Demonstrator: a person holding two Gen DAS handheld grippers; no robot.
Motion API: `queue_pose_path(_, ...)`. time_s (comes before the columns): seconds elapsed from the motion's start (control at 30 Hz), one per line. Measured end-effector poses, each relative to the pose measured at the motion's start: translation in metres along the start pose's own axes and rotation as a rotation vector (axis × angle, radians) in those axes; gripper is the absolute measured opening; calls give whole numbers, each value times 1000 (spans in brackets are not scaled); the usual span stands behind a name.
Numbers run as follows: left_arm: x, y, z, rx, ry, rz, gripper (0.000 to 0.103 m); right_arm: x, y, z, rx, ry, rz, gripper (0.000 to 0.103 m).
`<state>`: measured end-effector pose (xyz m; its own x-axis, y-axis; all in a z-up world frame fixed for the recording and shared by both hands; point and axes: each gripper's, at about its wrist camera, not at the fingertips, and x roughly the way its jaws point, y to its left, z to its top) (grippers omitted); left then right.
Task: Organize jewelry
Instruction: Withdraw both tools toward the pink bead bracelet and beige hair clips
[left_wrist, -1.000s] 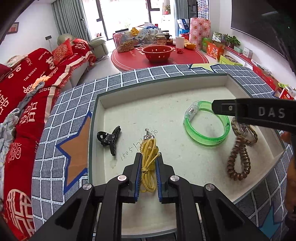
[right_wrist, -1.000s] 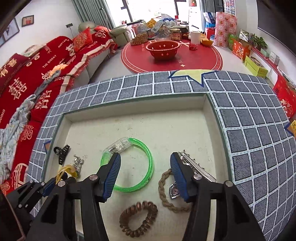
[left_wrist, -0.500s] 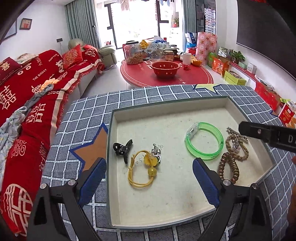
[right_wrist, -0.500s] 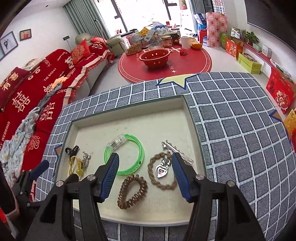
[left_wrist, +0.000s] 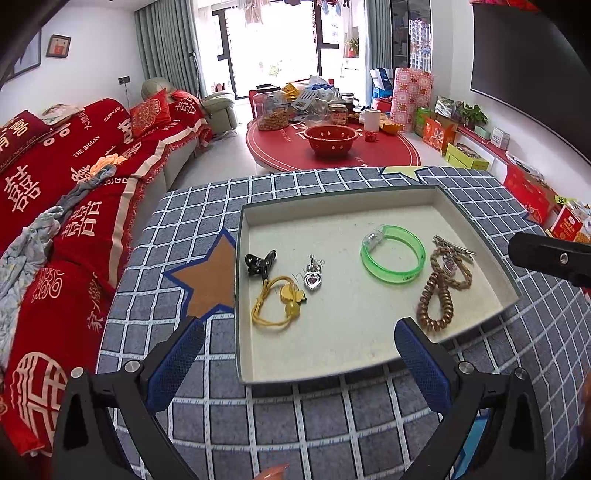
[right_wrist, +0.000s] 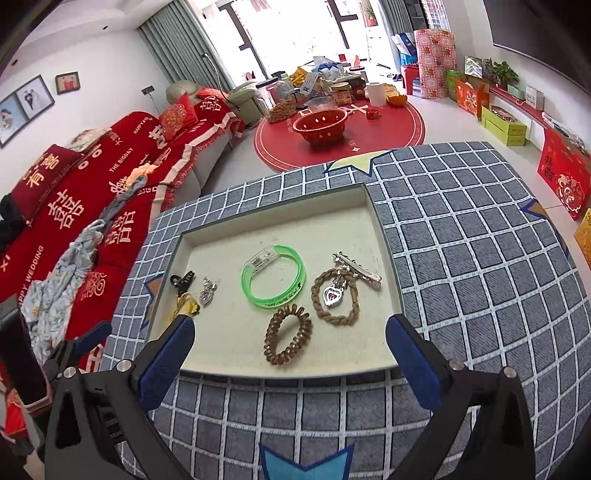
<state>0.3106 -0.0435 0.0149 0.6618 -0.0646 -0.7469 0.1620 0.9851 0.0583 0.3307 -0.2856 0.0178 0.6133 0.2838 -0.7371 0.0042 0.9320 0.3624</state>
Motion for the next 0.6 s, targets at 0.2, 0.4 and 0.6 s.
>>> queue_pose_path(0.2,-25,2,-20,4,-6,-23,103,-26,4,-15,10,16,18,103)
queue_pose_path(0.4,-44,5,-53,29,23,-67,103,-45,7,-42,-29,37,5,103)
queue_pose_path(0.6,-66,2,-94,40,50,-139,103,-55,1,-76,-43,80,-6,103)
